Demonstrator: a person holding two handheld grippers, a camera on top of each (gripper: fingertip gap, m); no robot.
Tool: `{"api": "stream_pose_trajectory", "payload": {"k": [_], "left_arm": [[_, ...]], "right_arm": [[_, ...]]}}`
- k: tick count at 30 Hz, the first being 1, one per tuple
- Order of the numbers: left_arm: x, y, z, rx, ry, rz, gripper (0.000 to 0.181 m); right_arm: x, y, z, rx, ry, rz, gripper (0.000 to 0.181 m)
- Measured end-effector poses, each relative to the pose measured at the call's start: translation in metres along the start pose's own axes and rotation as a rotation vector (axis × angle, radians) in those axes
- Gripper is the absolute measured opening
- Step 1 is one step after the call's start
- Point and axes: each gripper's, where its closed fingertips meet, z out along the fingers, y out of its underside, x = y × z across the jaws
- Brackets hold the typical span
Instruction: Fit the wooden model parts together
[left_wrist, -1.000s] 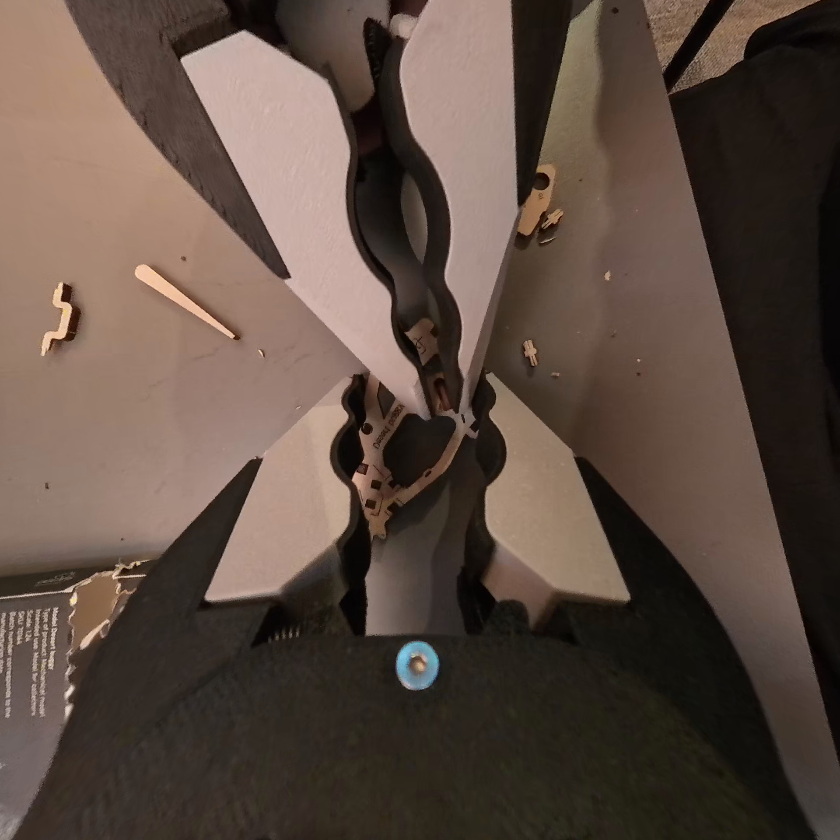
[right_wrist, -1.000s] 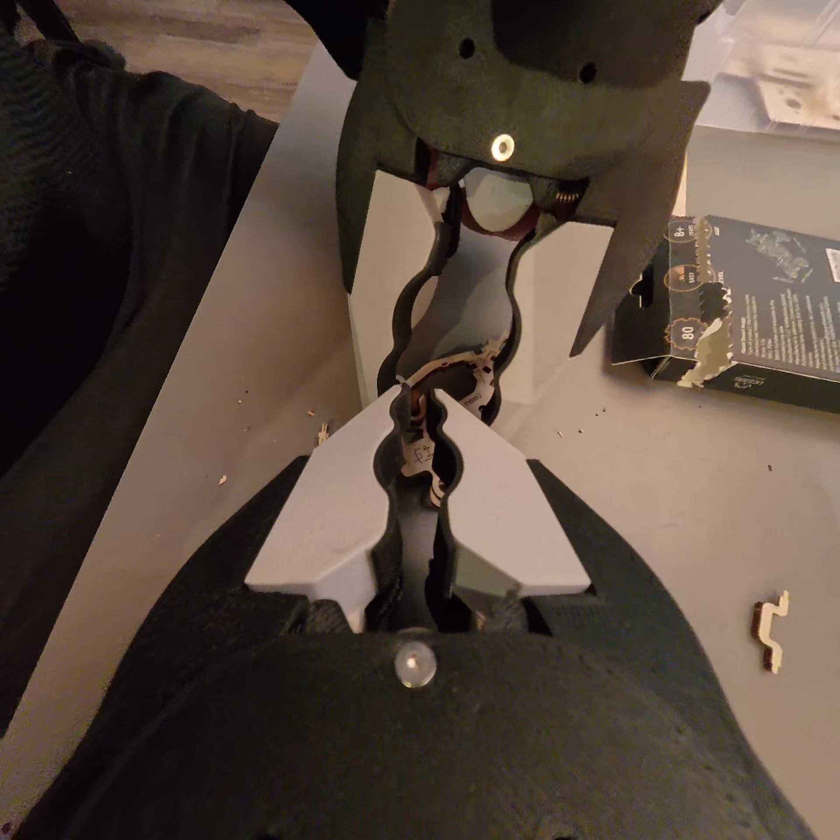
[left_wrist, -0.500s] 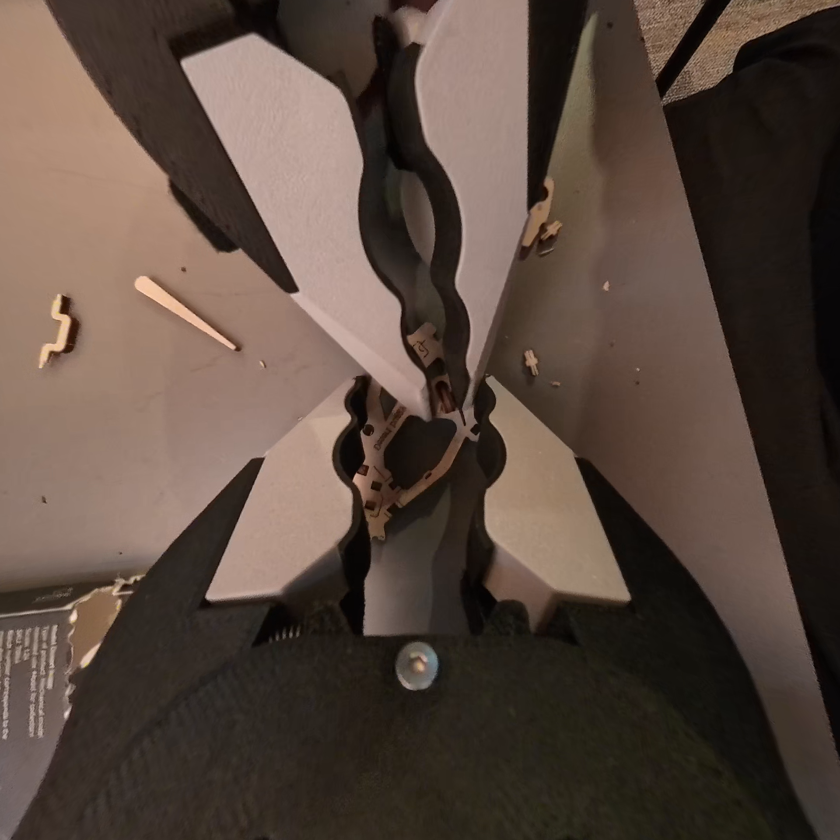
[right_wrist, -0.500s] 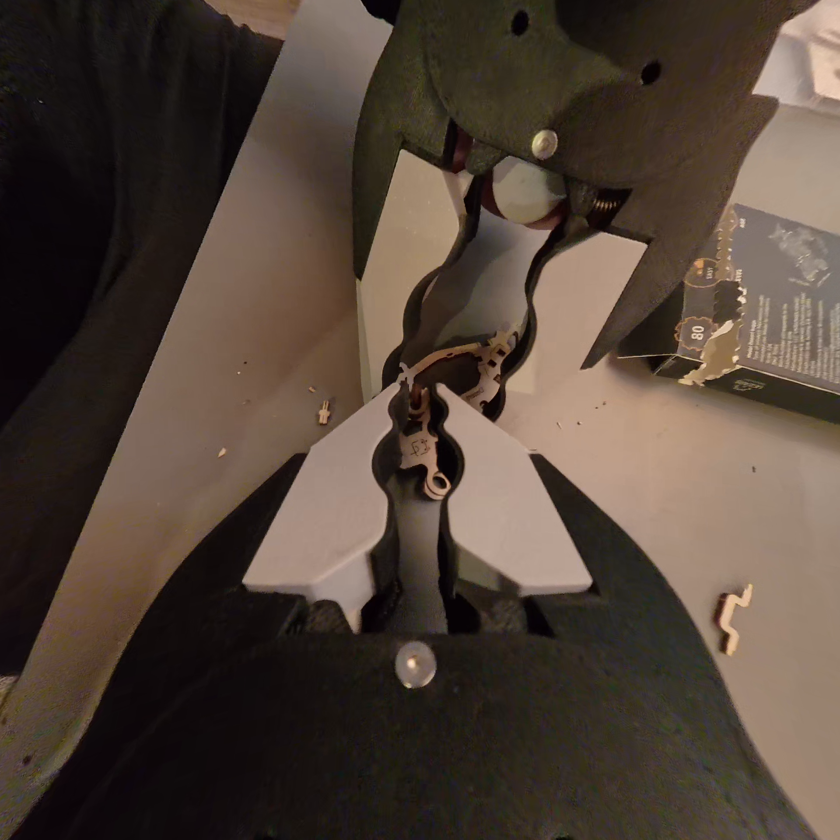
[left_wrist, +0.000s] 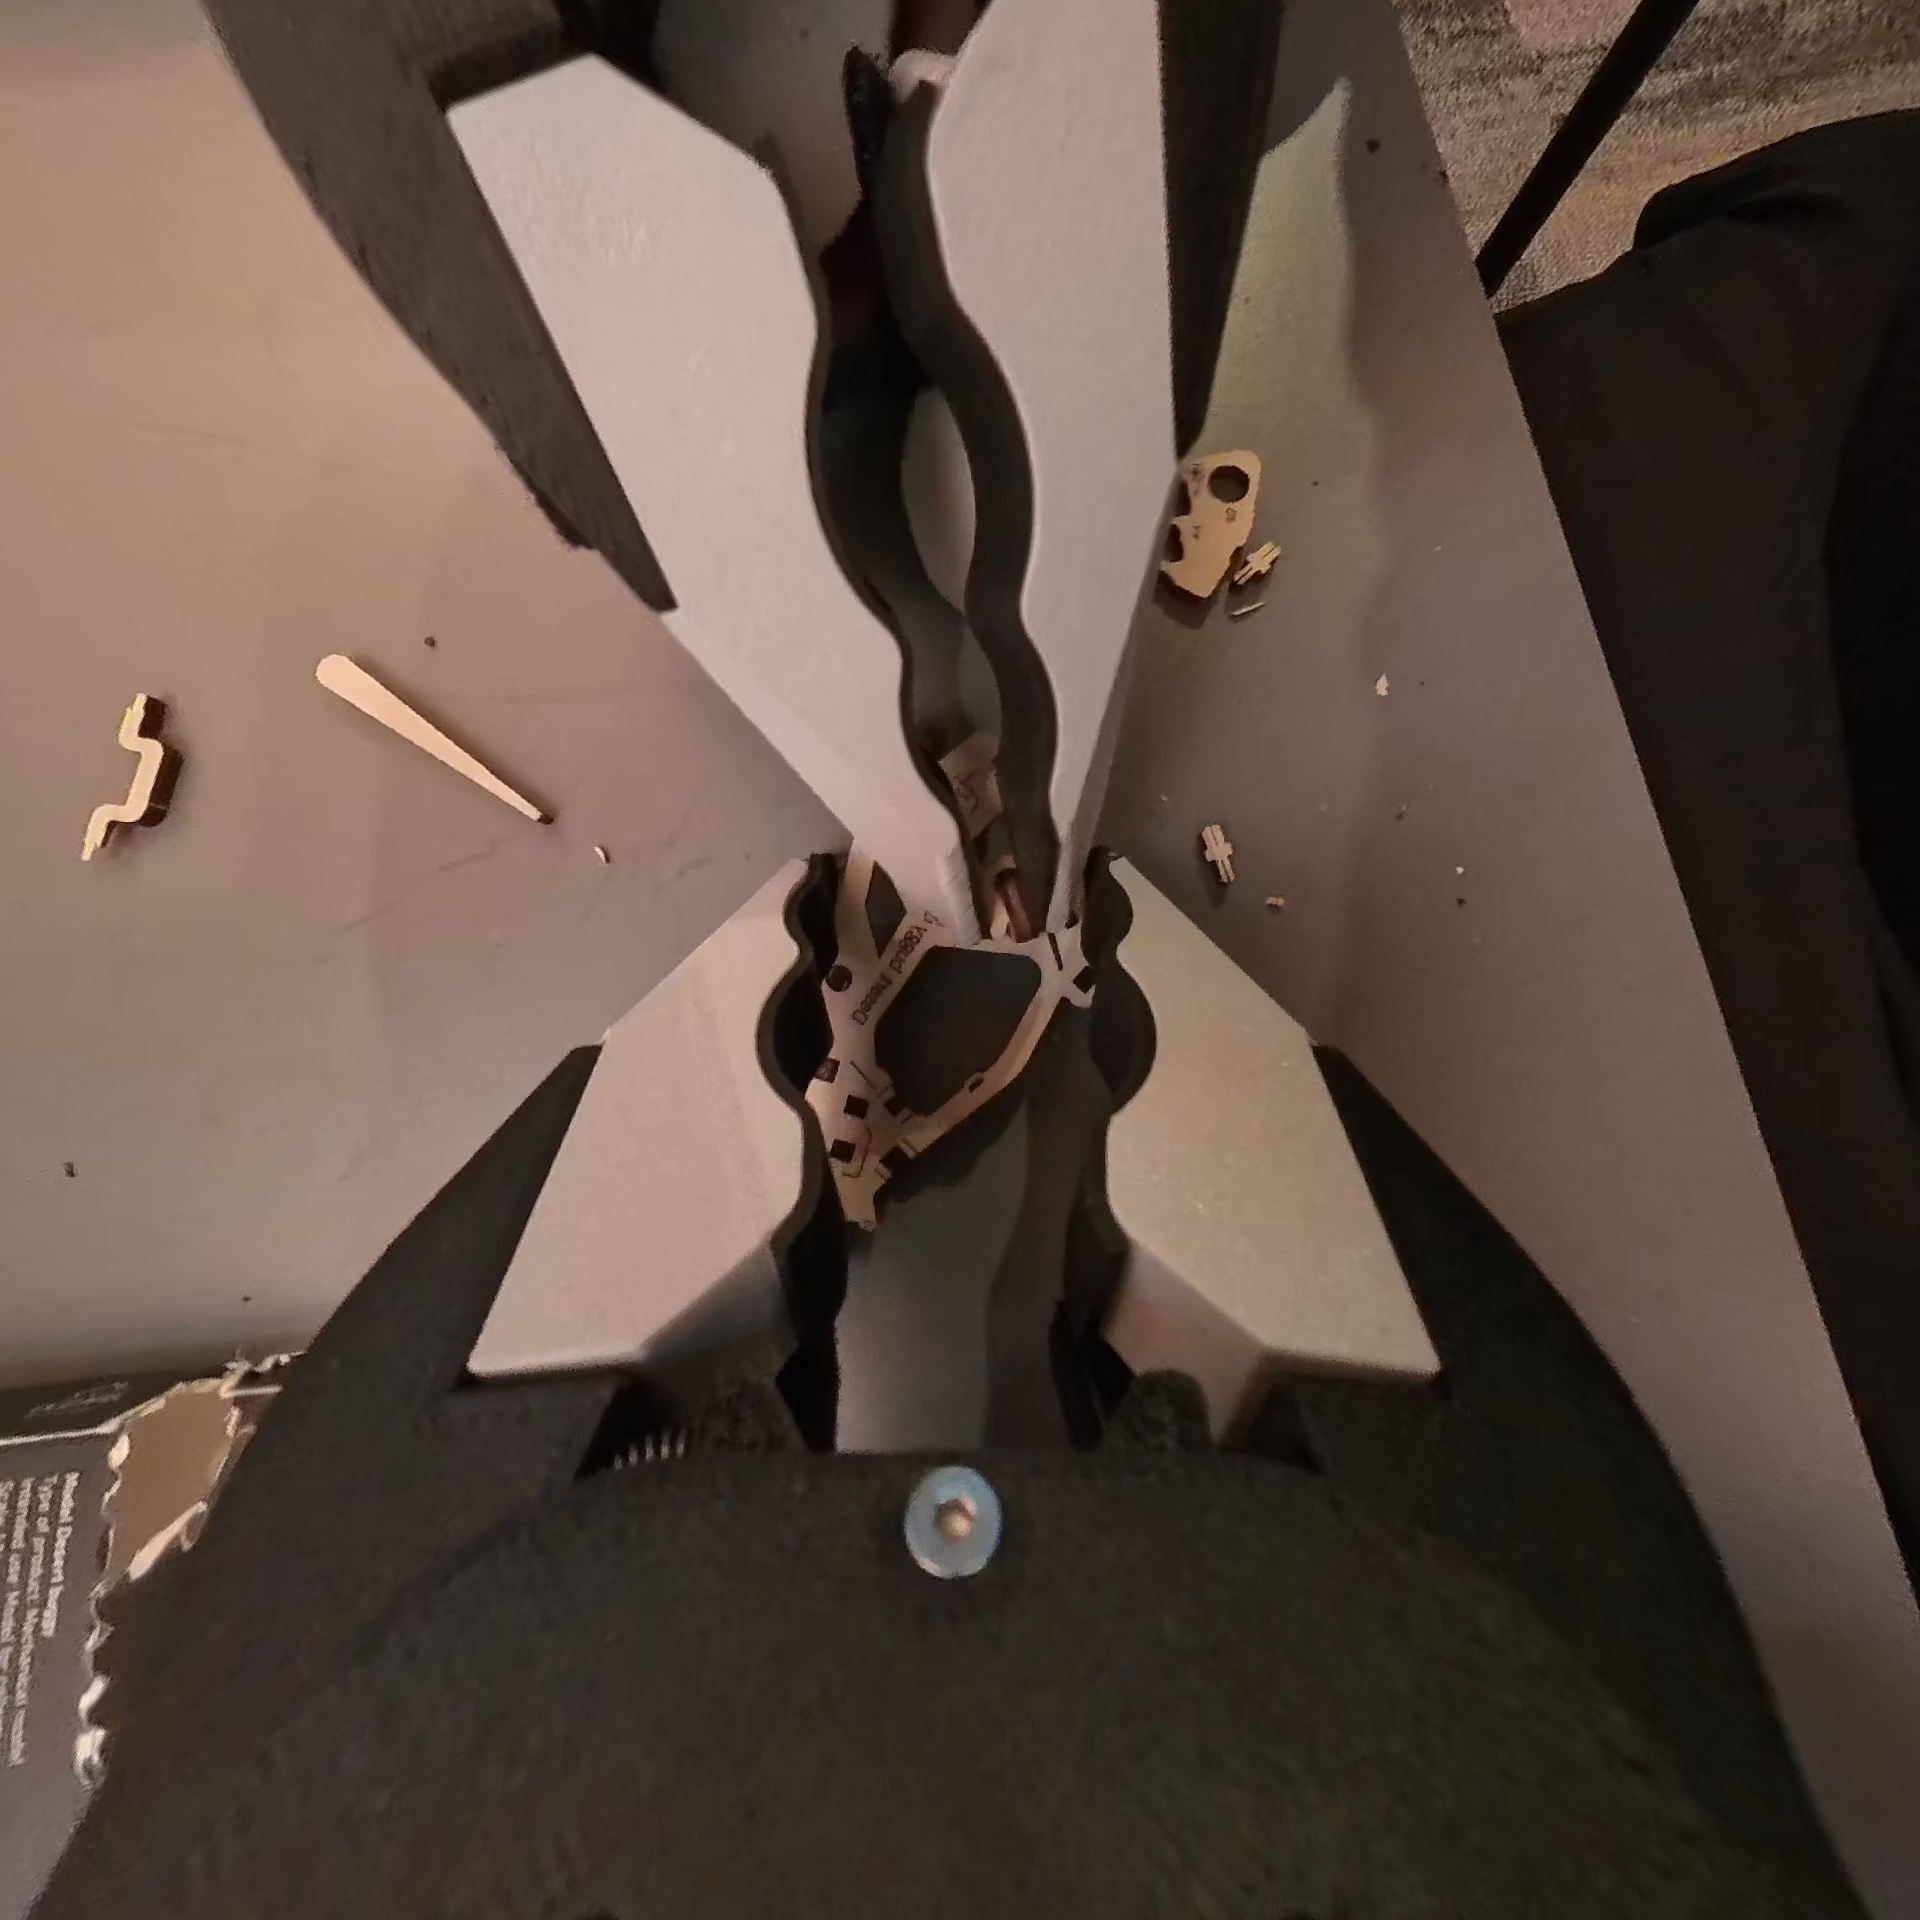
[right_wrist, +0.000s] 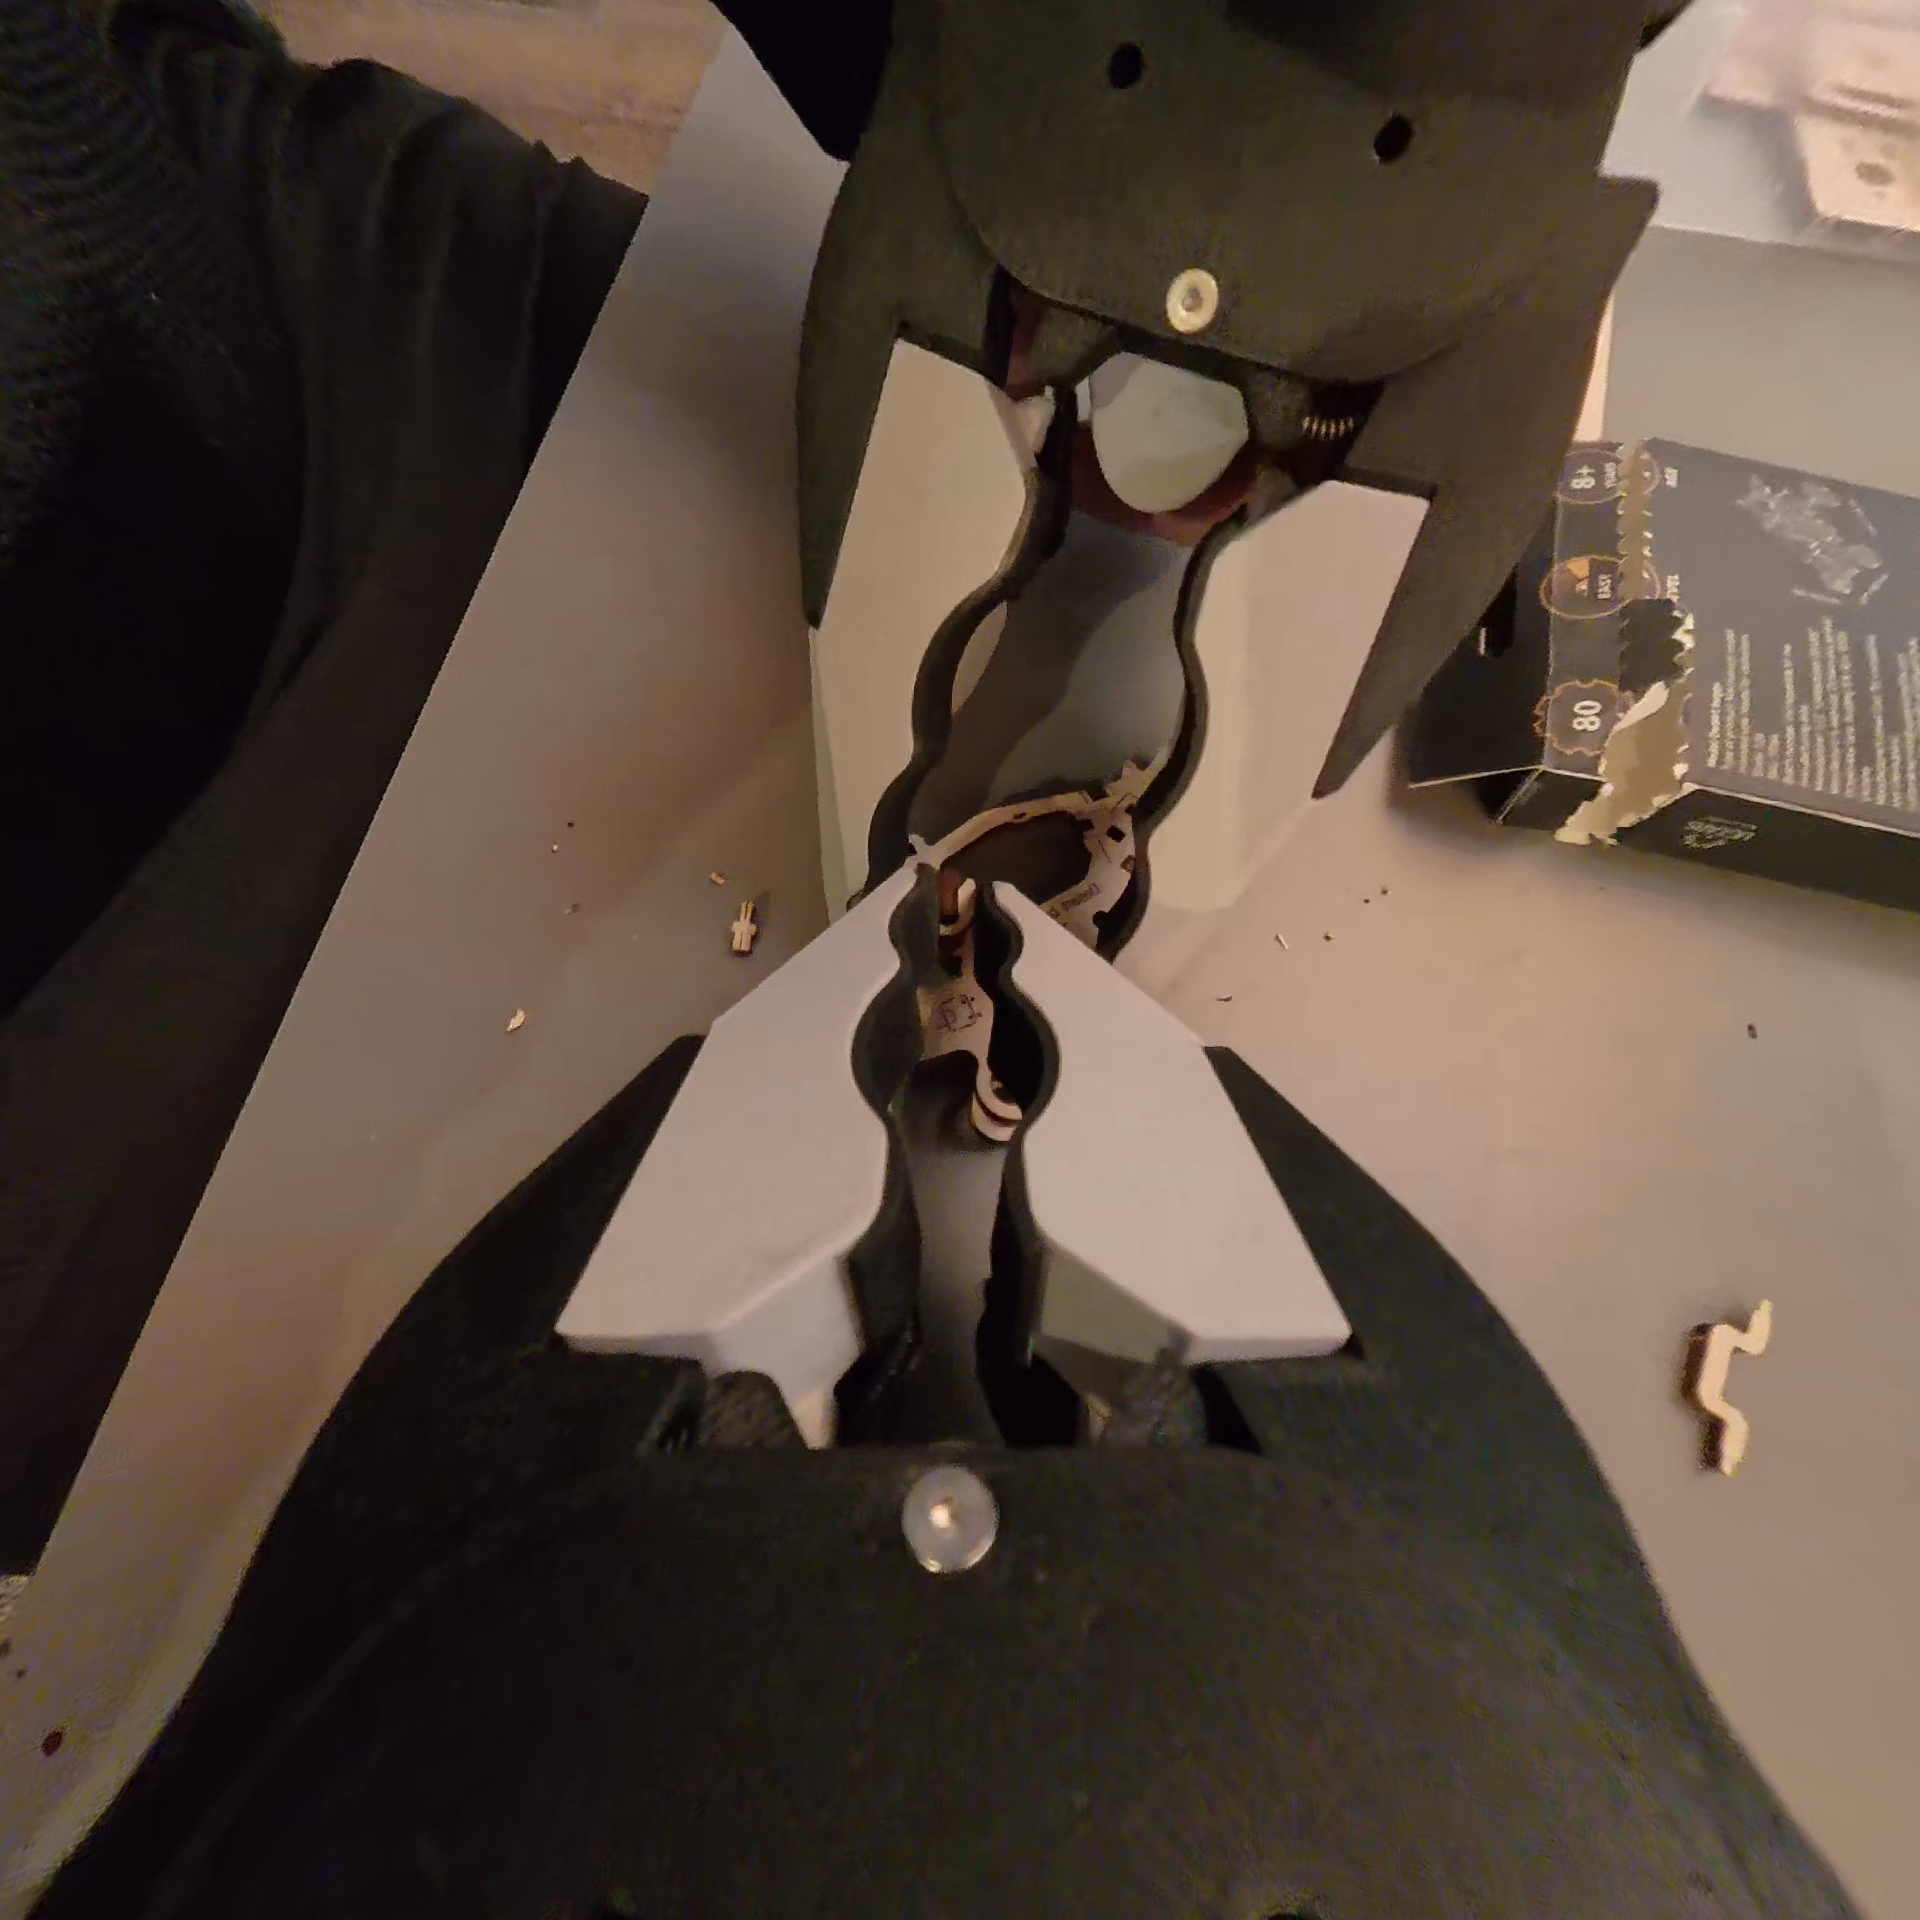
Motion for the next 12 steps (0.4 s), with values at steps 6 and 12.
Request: {"api": "stream_pose_trajectory", "payload": {"k": [6, 12], "left_arm": [[0.0004, 0.0007, -0.0006, -0.002, 0.001, 0.009, 0.047], [-0.0002, 0.0007, -0.0003, 0.009, -0.006, 0.004, 0.047]], "right_arm": [[0.0006, -0.0033, -0.0006, 0.038, -0.002, 0.019, 0.002], [-0.0006, -0.0062, -0.0044, 0.051, -0.002, 0.026, 0.001]]}}
